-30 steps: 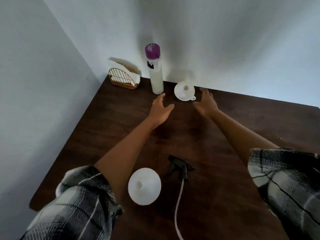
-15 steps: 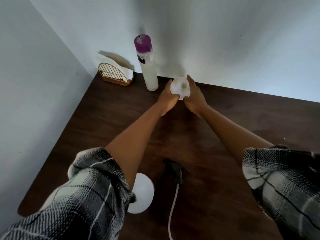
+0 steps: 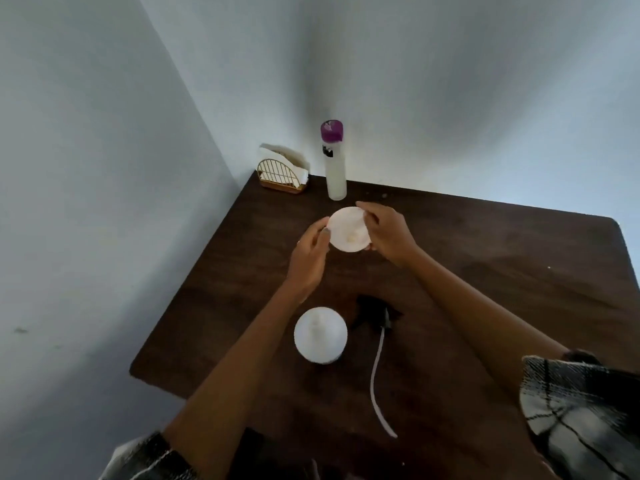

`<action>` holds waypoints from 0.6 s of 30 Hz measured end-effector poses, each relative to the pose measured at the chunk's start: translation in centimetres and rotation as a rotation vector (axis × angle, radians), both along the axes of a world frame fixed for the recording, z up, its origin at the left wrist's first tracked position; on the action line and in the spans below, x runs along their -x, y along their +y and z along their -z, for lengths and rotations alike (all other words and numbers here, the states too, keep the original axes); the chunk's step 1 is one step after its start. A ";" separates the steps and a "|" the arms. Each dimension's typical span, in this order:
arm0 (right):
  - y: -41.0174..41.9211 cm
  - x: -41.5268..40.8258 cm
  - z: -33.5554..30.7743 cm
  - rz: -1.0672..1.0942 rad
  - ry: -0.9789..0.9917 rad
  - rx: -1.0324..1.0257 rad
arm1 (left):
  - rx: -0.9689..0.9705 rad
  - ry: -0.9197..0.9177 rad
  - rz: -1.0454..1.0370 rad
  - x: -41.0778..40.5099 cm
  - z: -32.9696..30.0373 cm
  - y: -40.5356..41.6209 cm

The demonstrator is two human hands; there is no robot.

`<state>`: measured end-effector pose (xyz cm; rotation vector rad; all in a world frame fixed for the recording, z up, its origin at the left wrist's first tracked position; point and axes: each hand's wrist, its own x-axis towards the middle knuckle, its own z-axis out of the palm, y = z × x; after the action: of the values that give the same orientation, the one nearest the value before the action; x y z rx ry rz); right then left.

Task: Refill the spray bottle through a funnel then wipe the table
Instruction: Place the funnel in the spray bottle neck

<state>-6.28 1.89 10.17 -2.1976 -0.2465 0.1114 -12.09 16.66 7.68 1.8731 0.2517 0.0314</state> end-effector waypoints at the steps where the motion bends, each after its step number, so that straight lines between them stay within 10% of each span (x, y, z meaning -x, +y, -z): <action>1: 0.4 1.5 -0.5 -0.025 -0.014 0.002 | 0.031 -0.033 -0.025 2.3 -0.5 0.2; 18: 3.5 12.6 -4.5 -0.232 -0.034 -0.005 | -0.076 0.003 -0.123 15.4 3.3 0.9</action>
<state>-18.93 5.35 14.69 -2.1608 -0.5198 0.2019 -27.48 17.61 4.43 1.9310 0.3718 0.1237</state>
